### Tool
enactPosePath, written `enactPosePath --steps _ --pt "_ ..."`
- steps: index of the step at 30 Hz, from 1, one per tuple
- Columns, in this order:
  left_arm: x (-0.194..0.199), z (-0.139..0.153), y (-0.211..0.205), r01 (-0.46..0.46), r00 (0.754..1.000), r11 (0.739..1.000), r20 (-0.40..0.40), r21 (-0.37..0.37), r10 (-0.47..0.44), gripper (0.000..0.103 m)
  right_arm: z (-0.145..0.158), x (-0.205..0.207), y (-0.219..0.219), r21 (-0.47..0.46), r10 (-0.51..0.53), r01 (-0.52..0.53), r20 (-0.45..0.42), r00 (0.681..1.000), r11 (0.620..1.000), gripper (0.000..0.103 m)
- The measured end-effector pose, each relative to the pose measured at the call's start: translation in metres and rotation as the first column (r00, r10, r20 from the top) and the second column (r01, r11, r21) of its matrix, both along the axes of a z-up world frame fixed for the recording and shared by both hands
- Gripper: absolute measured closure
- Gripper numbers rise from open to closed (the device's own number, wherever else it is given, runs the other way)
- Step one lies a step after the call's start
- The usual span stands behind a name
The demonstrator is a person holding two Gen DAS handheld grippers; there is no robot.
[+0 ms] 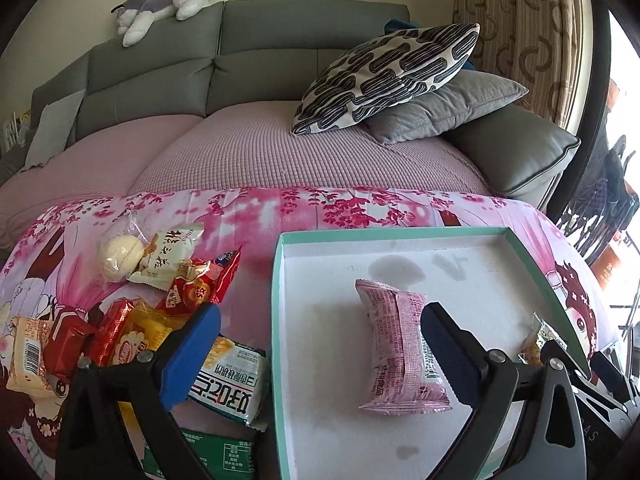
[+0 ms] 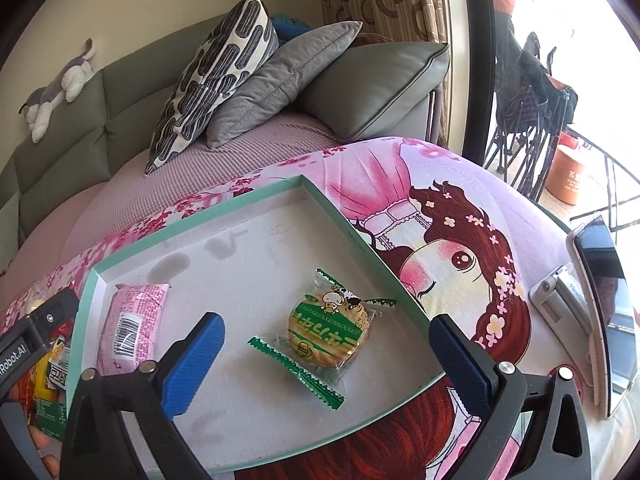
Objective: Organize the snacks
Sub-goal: 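Open both grippers to drop the pink bag and cookie into the tray, then move both grippers back over the snack pile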
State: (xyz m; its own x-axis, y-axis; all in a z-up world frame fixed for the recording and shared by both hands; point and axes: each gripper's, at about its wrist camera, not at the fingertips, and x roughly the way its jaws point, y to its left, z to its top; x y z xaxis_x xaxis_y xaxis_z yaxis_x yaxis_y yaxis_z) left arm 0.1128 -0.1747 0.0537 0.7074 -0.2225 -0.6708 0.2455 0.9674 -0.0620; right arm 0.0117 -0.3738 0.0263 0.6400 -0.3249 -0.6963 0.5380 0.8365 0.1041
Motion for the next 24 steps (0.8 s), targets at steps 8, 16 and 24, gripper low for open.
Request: enactPosePath --steps 8,16,24 --pt "-0.013 0.011 0.027 -0.015 0.999 0.999 0.028 -0.044 0.016 0.003 0.007 0.0 0.018 -0.057 0.036 -0.035 0.011 0.999 0.998 0.0" --pt "-0.017 0.013 0.069 -0.073 0.997 0.989 -0.042 -0.13 0.068 0.003 0.01 0.003 0.031 -0.076 0.045 -0.045 -0.006 0.999 0.996 0.0" --pt "-0.026 0.011 0.103 -0.127 0.992 0.986 -0.009 -0.11 0.127 0.003 0.014 0.01 0.049 -0.009 0.069 -0.069 0.039 0.997 0.998 0.0"
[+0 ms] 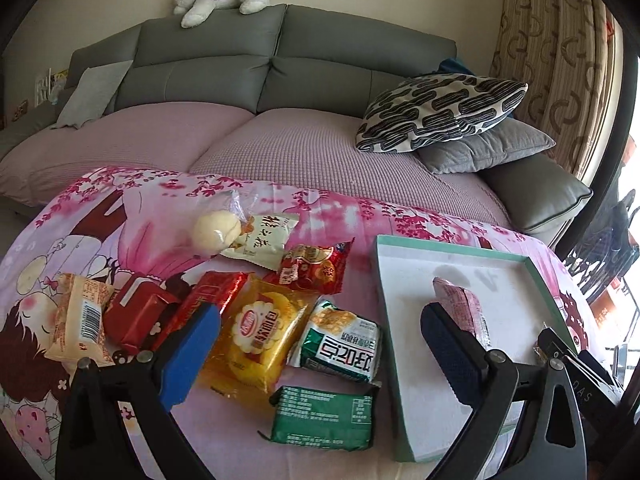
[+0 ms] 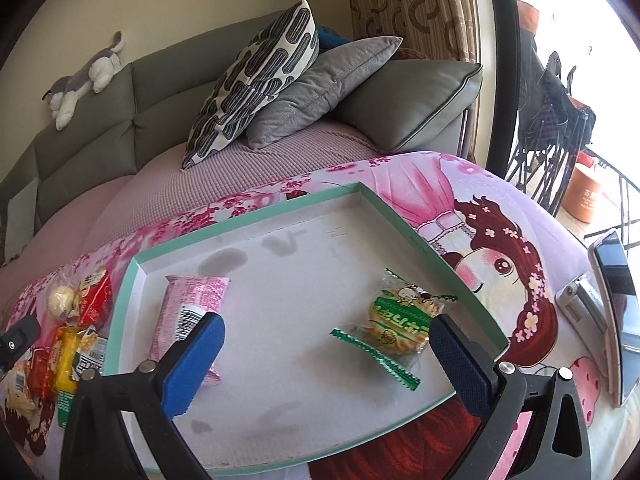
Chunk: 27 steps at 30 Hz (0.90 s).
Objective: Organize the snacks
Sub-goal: 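Move both grippers back over the snack pile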
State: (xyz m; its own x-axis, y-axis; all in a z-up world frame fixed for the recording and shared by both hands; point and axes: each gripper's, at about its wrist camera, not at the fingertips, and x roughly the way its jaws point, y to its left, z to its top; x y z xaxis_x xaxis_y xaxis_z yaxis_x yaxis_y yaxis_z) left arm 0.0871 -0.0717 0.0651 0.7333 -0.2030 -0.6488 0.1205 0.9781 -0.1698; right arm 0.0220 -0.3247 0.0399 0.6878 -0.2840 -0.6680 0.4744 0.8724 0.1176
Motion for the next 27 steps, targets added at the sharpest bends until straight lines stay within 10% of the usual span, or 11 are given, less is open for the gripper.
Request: enactPosePath --steps 11,27 --pt "0.006 -0.012 0.055 -0.059 0.994 0.988 -0.103 -0.14 0.044 0.003 0.007 0.021 0.061 -0.038 0.132 -0.131 0.02 0.991 0.991 0.0" --pt "-0.007 -0.001 0.129 -0.212 0.965 0.977 -0.15 0.032 0.215 0.003 0.01 0.034 0.163 0.021 0.43 -0.43 0.003 0.903 0.903 0.0"
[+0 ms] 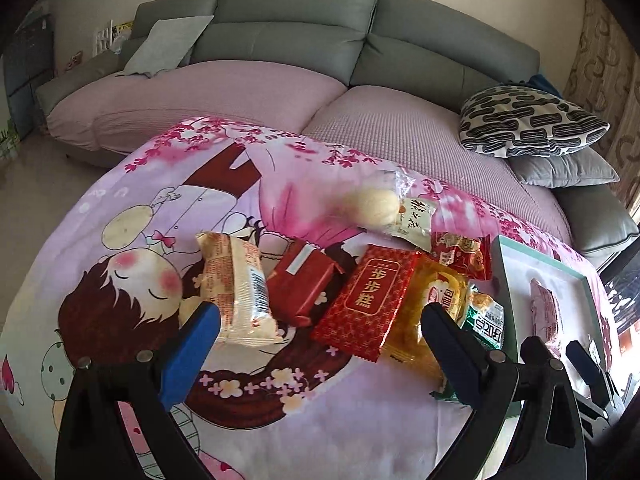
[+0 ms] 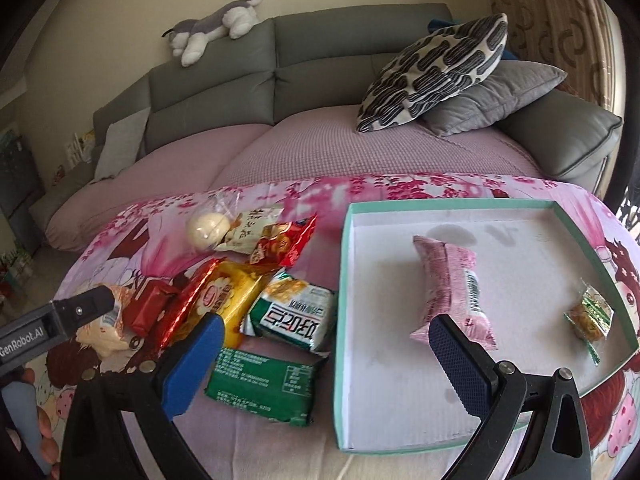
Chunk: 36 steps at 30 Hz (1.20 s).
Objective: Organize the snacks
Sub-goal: 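Move both grippers back over the snack pile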
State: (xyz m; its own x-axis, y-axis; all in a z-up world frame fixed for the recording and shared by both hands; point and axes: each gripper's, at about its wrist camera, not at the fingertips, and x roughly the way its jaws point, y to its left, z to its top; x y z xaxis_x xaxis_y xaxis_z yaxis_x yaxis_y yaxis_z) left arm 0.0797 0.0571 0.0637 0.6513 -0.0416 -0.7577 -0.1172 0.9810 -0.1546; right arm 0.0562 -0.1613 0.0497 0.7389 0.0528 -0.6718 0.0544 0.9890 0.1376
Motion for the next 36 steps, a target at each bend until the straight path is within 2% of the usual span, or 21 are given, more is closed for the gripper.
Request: enactPosePath --steps 7,12,17,22,28,36 --pt "-0.004 -0.001 0.018 -0.018 1.0 1.0 -0.012 0.02 0.018 0.003 -0.007 0.0 0.035 -0.028 0.129 -0.13 -0.033 0.991 0.991 0.001" --pt "-0.002 -0.01 0.031 -0.046 0.998 0.999 -0.05 0.022 0.047 0.003 -0.013 0.001 0.057 -0.068 0.209 -0.212 -0.044 0.977 0.975 0.008" --pt "-0.001 -0.014 0.035 -0.059 0.996 0.998 -0.063 0.016 0.06 0.003 -0.025 0.008 0.057 -0.078 0.204 -0.211 -0.092 0.975 0.974 0.015" --pt "0.001 -0.02 0.034 -0.049 0.996 0.999 -0.081 0.006 0.049 0.003 -0.039 0.013 0.051 -0.071 0.183 -0.198 -0.168 0.969 0.978 0.017" --pt "0.002 -0.022 0.04 -0.067 0.995 0.998 -0.081 -0.02 0.065 0.003 -0.039 0.01 0.054 -0.051 0.206 -0.218 -0.176 0.963 0.975 0.019" --pt "0.008 -0.024 0.047 -0.1 0.993 0.994 -0.063 -0.045 0.097 0.003 -0.036 0.01 0.055 0.019 0.232 -0.232 -0.161 0.959 0.972 0.027"
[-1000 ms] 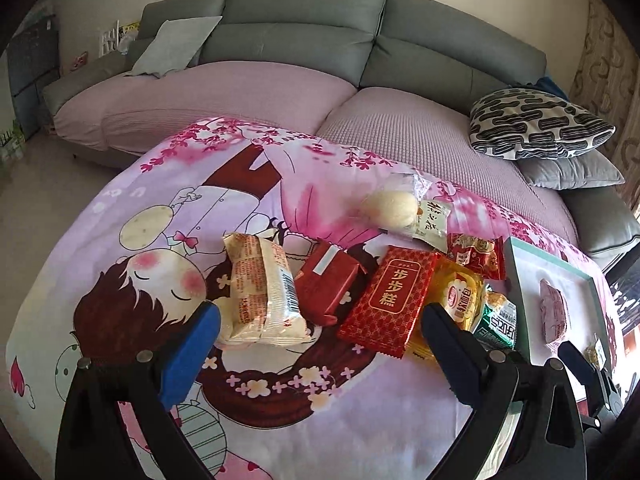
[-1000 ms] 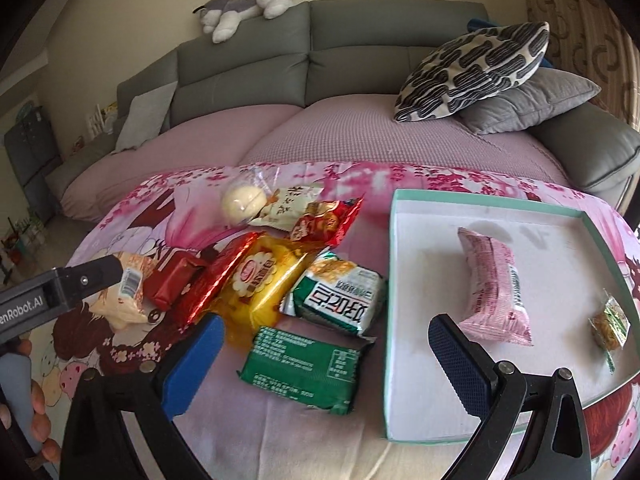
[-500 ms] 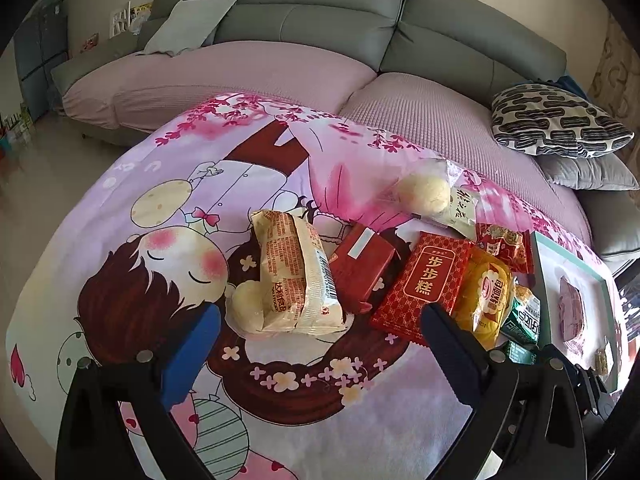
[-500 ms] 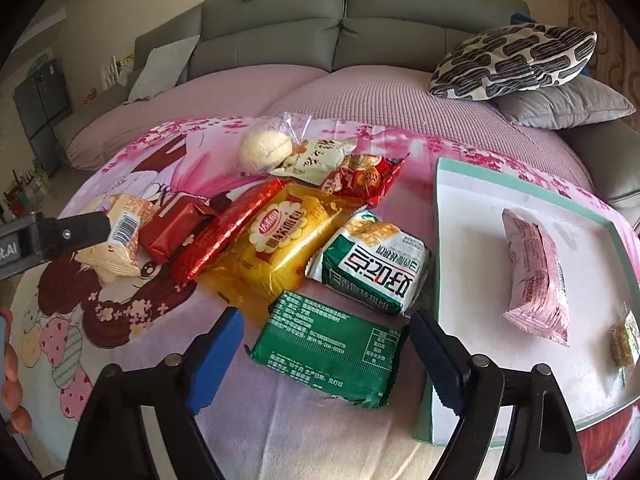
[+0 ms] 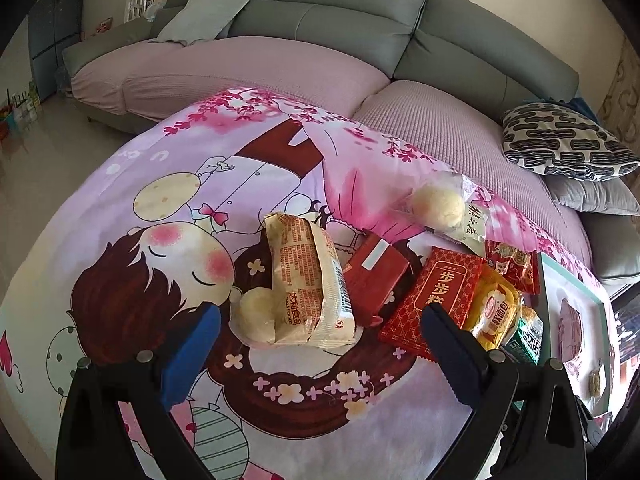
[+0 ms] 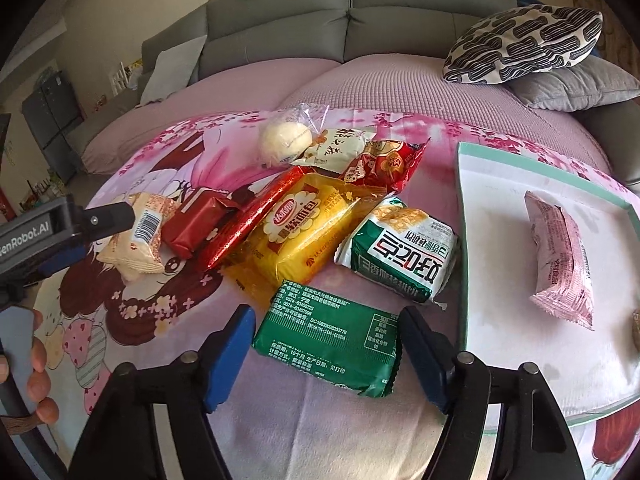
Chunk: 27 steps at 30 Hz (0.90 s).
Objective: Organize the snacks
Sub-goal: 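Move both grippers back over the snack pile, then grasp the cream bread bag with the left gripper while the right gripper grasps the green biscuit block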
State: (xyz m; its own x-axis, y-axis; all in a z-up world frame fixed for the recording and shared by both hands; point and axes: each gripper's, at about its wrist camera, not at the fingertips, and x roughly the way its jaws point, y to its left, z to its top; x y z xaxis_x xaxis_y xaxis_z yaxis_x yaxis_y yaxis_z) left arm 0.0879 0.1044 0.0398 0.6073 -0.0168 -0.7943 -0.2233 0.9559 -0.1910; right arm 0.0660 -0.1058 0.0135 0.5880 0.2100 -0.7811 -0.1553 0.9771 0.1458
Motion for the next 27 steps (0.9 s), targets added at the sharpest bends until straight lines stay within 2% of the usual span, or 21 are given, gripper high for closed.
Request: enactPosePath --steps 13,16,21,23,27 --pt "0.02 -0.009 -0.002 -0.032 0.999 0.999 -0.002 0.031 0.032 0.004 0.006 -0.003 -0.008 0.004 -0.04 0.04 -0.008 0.999 0.999 0.03" --pt "0.022 -0.012 0.0 -0.041 0.999 0.999 -0.011 0.032 0.041 0.01 0.001 -0.001 -0.011 0.006 -0.065 0.065 -0.044 0.997 0.998 0.03" --pt "0.026 -0.016 0.001 -0.043 0.999 0.999 -0.016 0.026 0.044 0.012 -0.002 -0.001 -0.013 0.061 -0.074 0.079 -0.076 0.994 0.995 0.03" --pt "0.028 -0.019 0.0 -0.042 0.999 0.999 -0.023 0.025 0.043 0.021 -0.002 -0.001 -0.009 0.059 -0.071 0.076 -0.077 0.994 0.995 0.03" --pt "0.029 -0.025 0.001 -0.058 0.997 0.997 -0.04 0.046 0.06 0.025 -0.004 0.0 -0.006 0.047 -0.081 0.085 -0.074 0.994 0.995 0.029"
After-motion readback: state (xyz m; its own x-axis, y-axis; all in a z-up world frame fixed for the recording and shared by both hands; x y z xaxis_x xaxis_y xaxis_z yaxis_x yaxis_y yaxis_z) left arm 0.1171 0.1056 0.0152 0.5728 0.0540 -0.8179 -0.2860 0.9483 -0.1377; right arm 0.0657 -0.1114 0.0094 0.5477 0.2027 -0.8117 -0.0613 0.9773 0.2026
